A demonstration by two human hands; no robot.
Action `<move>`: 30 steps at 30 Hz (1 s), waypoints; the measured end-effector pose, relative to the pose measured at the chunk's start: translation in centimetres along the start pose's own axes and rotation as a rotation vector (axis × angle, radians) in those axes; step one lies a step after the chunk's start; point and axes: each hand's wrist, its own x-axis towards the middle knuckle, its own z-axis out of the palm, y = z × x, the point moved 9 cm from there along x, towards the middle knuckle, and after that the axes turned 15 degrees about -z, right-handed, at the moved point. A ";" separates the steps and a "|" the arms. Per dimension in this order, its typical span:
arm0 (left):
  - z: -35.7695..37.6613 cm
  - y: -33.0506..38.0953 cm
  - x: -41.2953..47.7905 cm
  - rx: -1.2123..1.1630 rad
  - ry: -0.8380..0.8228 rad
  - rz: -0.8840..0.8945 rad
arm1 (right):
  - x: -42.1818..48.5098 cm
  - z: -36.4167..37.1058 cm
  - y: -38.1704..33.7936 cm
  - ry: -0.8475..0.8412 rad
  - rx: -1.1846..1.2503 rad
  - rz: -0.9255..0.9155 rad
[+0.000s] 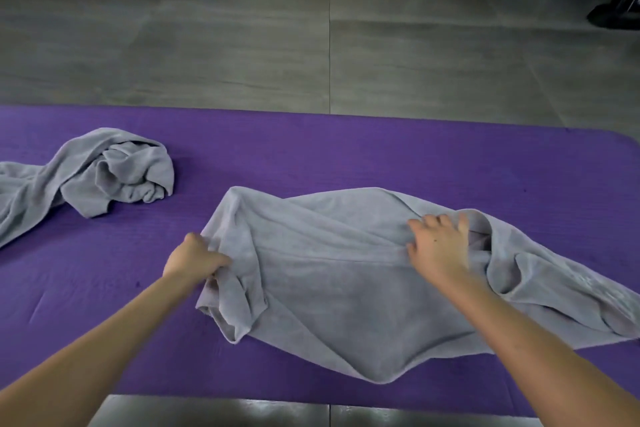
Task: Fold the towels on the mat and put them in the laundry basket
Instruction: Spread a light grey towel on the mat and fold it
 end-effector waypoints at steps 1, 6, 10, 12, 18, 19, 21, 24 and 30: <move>0.0 -0.4 0.7 -0.138 -0.103 -0.023 | 0.5 0.2 -1.2 -0.017 0.017 -0.046; -3.4 -1.3 2.9 -0.192 -0.030 -0.008 | 1.4 1.5 -4.5 -0.206 0.026 -0.183; -3.5 -0.3 4.9 -0.156 0.000 0.038 | 2.6 0.9 -4.3 -0.256 -0.020 -0.228; -3.5 0.5 5.5 -0.011 0.074 0.046 | 3.7 0.1 -3.6 -0.256 -0.068 -0.258; -3.0 2.1 7.2 0.195 0.137 0.113 | 8.9 -2.0 -4.1 -0.133 -0.243 -0.381; -3.6 2.7 7.3 0.101 0.166 0.155 | 9.7 -1.1 -3.9 -0.188 -0.236 -0.359; -5.5 3.2 7.2 -0.153 0.195 0.221 | 10.9 0.9 -2.5 -0.285 -0.230 -0.237; -7.9 3.7 6.5 -0.421 0.104 0.274 | 11.8 2.1 -1.1 -0.277 -0.157 -0.059; -11.9 5.8 3.4 -0.168 0.042 0.370 | 9.7 -0.9 1.2 -0.098 -0.060 0.010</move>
